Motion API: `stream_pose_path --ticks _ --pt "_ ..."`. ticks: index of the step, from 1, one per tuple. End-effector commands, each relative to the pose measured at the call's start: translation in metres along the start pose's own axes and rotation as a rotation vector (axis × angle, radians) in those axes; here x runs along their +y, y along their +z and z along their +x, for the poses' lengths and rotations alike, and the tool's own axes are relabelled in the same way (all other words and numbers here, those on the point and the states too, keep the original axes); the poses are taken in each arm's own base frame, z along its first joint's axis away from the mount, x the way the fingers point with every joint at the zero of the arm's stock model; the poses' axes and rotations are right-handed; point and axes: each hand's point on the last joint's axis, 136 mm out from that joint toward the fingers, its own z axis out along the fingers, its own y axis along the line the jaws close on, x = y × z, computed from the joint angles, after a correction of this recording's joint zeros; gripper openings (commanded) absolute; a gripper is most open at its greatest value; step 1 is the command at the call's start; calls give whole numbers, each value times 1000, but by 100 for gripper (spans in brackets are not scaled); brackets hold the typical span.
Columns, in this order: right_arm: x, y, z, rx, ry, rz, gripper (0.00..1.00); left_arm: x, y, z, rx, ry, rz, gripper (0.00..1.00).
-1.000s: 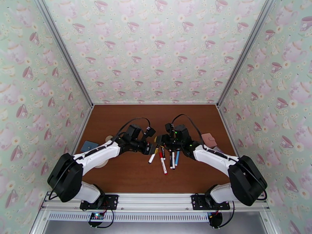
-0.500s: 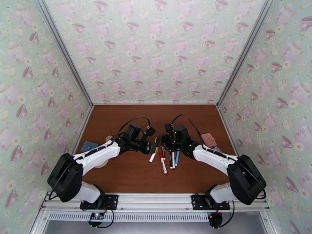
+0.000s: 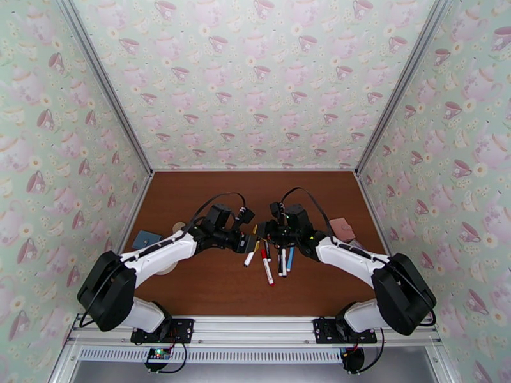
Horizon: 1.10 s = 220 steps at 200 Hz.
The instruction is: Open the pen caps
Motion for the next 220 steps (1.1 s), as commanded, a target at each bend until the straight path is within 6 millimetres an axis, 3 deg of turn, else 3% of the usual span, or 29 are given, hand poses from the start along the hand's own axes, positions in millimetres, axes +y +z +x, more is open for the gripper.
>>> stream_pose_path --ticks 1,49,80,107,133,167,190,220 --pt "24 -5 -9 -30 -29 -45 10 -8 -3 -1 -26 9 37 40" --pt "32 -6 -13 -40 -20 -71 10 -14 5 0 -37 5 69 42" --pt "30 -6 -14 -50 -14 -66 10 -18 10 -2 -43 5 79 28" --pt "25 -10 -18 -86 4 -36 6 -8 12 4 -27 -2 37 14" --pt "21 -17 -22 -126 5 -8 3 -6 8 7 -35 -3 20 8" --pt "52 -31 -24 -135 -101 -135 1 -21 5 14 -9 -16 137 8" --pt "58 -39 -26 -138 -135 -150 1 -11 4 18 0 -14 73 7" --pt "40 -48 -37 -187 -88 -51 0 7 8 22 -6 19 -123 6"
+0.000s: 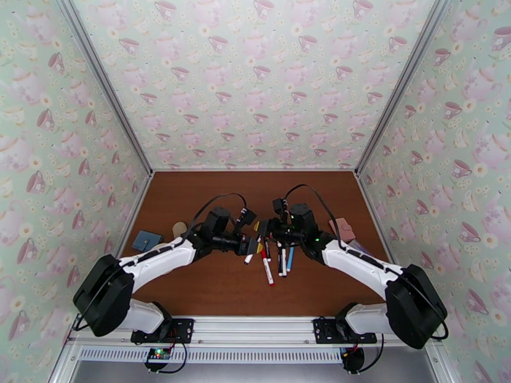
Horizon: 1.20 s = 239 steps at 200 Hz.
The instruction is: Open the pen caps
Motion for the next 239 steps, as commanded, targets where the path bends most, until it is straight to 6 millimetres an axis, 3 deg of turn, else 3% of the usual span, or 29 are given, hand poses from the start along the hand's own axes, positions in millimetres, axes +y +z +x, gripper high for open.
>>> stream_pose_path --ticks 1,34,61,92,127,147,168,193,217,239 --pt "11 -21 -31 -117 -26 5 0 34 1 32 82 -50 -225 6" --pt "-10 -28 -41 -157 21 134 0 36 7 39 89 44 -402 6" --pt "-17 -38 -50 -193 25 156 0 17 15 45 110 38 -286 6" --pt "8 -44 -57 -179 -37 -16 0 -24 14 41 102 -5 -3 6" --pt "24 -51 -56 -144 -117 -87 0 -44 4 32 74 -42 135 6" --pt "17 -54 -62 -166 -119 -24 0 -38 8 38 108 -55 100 6" --pt "-4 -59 -72 -217 -80 118 0 -10 12 44 125 -5 -140 6" --pt "-11 -64 -80 -249 -55 174 0 3 10 44 115 78 -328 6" --pt "-16 -69 -85 -262 -26 217 0 2 9 43 101 138 -394 6" --pt "-23 -78 -91 -294 8 245 0 -14 14 47 115 133 -295 6"
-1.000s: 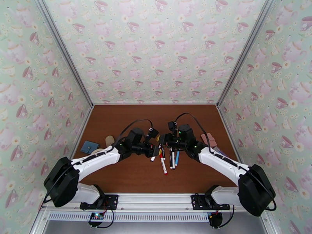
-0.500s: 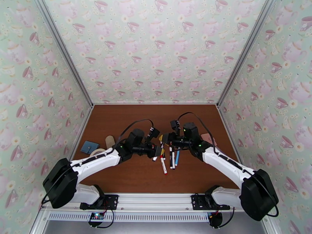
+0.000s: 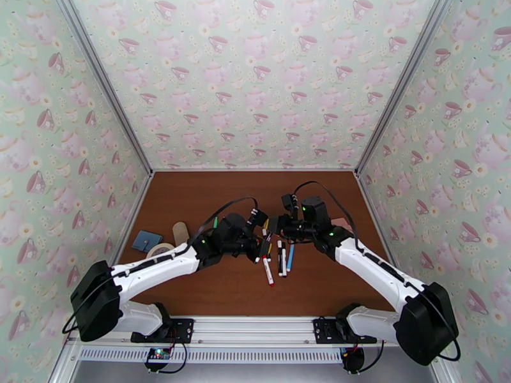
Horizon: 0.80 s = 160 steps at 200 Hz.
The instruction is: Open the pen caps
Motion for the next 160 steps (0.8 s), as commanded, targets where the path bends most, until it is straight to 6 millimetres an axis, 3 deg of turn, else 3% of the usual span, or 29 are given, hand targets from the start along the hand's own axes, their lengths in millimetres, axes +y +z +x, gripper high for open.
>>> stream_pose_path --ticks 1,13,37,72,93,127,160 --pt "-24 -39 -77 -328 28 162 0 7 -8 59 210 -4 -19 6" --pt "-25 -43 -81 -343 26 157 0 -8 -9 62 228 -32 91 6" --pt "-9 -46 -84 -334 -31 34 0 -35 -17 58 221 -106 319 6" --pt "-2 -48 -78 -311 -74 -30 0 -43 -27 46 188 -136 388 5" --pt "-15 -51 -80 -334 -60 38 0 -30 -18 53 226 -128 289 5" --pt "-30 -61 -90 -388 -4 107 0 11 -10 58 217 10 -105 5" --pt "-24 -60 -91 -370 -11 91 0 15 -11 56 200 92 -221 5"
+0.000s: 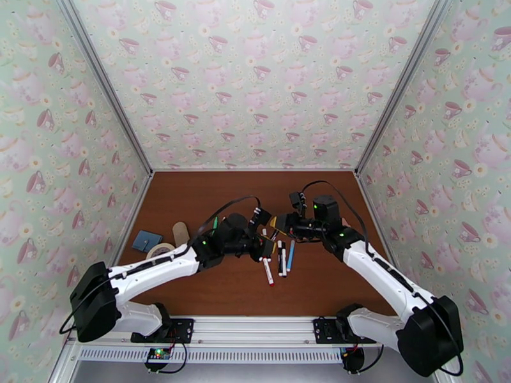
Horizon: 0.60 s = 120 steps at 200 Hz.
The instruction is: Open the pen caps
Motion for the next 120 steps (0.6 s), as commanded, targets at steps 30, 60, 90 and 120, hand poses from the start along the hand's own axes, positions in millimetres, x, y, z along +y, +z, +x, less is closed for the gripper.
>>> stream_pose_path --ticks 30,60,90,120 --pt "-27 -37 -84 -360 -12 177 0 12 -11 72 251 5 -45 4" --pt "-7 -28 -78 -294 -47 63 0 -15 -27 52 168 -119 232 3" --pt "-2 -23 -64 -225 -63 10 0 -26 -46 24 70 -182 379 1" --pt "-7 -28 -59 -236 -63 47 0 -29 -39 17 83 -191 399 1"
